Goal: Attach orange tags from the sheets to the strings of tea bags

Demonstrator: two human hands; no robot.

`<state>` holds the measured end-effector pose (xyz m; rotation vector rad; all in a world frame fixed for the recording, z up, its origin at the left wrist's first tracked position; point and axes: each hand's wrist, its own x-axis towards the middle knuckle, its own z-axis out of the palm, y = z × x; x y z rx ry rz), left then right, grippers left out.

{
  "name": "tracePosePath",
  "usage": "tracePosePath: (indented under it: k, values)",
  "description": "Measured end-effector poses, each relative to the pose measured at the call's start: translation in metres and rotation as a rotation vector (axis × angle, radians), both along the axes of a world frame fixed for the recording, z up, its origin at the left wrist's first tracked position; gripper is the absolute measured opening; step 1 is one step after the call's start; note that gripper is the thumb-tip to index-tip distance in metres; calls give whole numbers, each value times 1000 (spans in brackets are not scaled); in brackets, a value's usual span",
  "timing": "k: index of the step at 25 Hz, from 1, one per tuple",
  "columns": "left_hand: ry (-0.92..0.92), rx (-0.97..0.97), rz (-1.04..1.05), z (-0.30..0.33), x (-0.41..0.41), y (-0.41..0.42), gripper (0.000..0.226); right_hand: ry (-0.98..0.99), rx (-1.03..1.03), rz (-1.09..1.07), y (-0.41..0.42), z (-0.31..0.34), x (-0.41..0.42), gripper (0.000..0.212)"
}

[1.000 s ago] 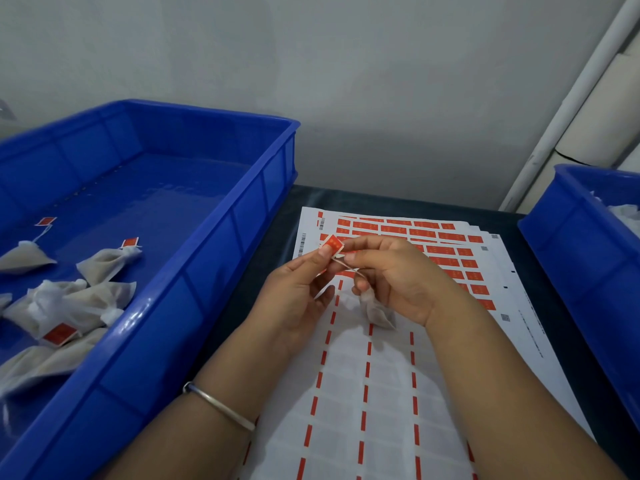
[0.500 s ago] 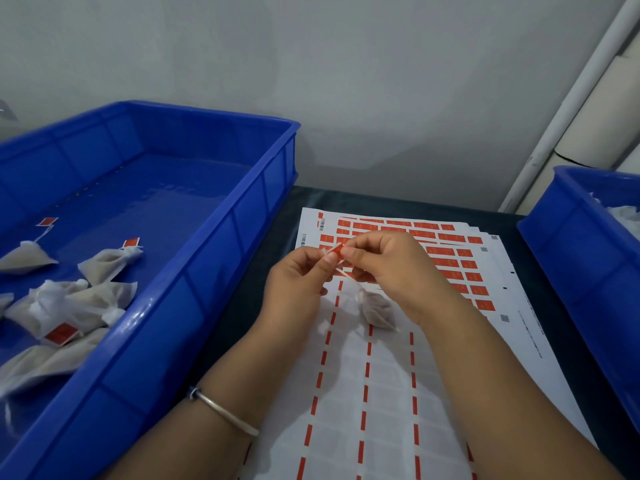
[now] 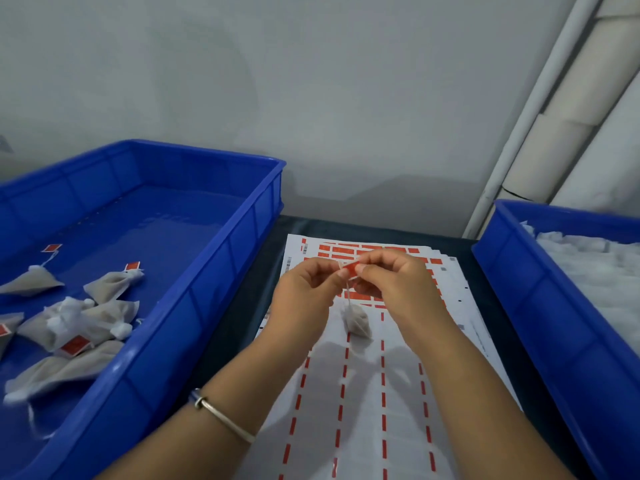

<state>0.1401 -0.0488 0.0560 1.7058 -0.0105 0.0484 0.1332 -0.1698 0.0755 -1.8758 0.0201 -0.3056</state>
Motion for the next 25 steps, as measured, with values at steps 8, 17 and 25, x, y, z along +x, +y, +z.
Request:
tracePosePath:
  k: [8,17,25]
  values:
    - [-298,75,121,93,-21,42,10,96,104,-143,-7,-1,-57,7]
    - [-422,164,481,145,-22,164,20,478,-790,339,19,-63,-113,48]
    - [-151,766,542,93,-24,195,21,476,-936,201,-21,-74,-105,58]
